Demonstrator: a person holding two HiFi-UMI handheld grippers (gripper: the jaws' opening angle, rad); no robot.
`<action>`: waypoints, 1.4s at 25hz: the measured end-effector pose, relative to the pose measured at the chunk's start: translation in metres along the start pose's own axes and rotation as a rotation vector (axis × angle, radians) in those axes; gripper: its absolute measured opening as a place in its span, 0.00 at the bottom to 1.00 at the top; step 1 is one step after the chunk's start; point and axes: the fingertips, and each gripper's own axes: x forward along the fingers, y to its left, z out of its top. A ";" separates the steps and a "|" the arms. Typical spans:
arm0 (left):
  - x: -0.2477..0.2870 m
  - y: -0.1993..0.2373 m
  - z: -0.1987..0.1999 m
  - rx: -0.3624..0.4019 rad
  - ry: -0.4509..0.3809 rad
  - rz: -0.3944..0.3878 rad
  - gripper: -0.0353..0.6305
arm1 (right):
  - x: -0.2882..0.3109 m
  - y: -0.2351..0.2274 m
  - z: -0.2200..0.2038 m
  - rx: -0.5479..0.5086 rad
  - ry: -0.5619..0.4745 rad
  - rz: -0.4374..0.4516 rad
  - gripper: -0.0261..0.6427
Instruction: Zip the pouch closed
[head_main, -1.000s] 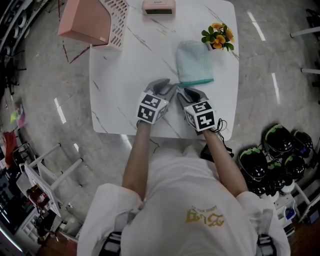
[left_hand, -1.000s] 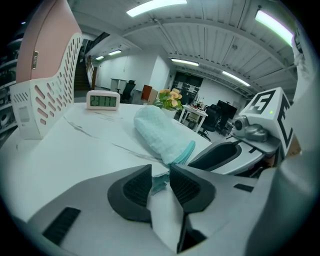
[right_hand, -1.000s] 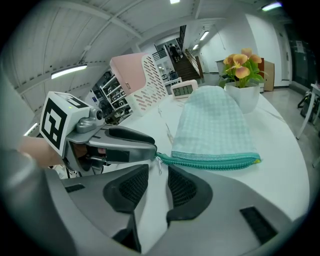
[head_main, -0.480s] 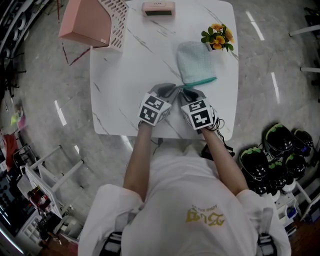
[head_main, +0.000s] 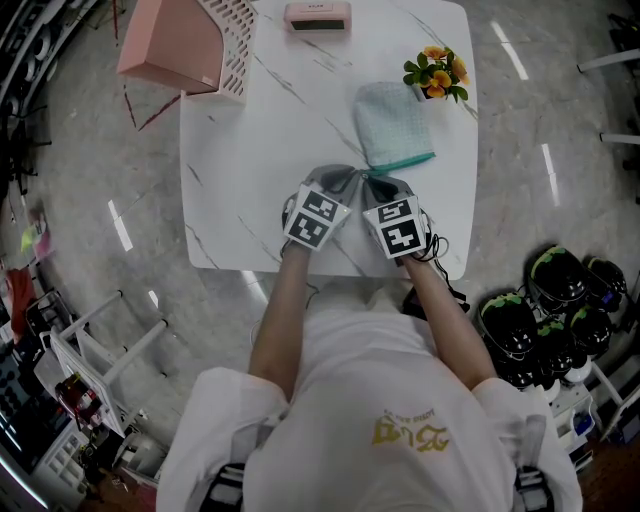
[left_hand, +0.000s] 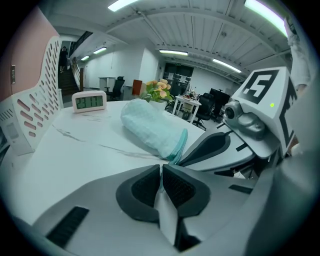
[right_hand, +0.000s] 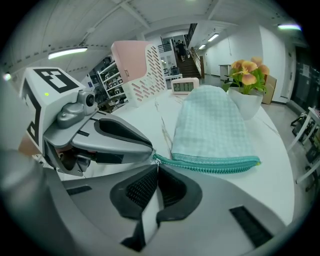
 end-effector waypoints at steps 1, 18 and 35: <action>-0.001 0.000 0.000 -0.001 0.001 -0.001 0.11 | 0.000 0.000 0.000 -0.001 0.001 0.000 0.06; -0.004 0.003 -0.005 -0.029 0.009 0.023 0.10 | 0.000 0.003 0.000 -0.025 0.010 0.017 0.06; -0.010 0.011 -0.006 -0.045 0.015 0.075 0.10 | -0.007 -0.004 -0.001 -0.039 0.008 -0.001 0.06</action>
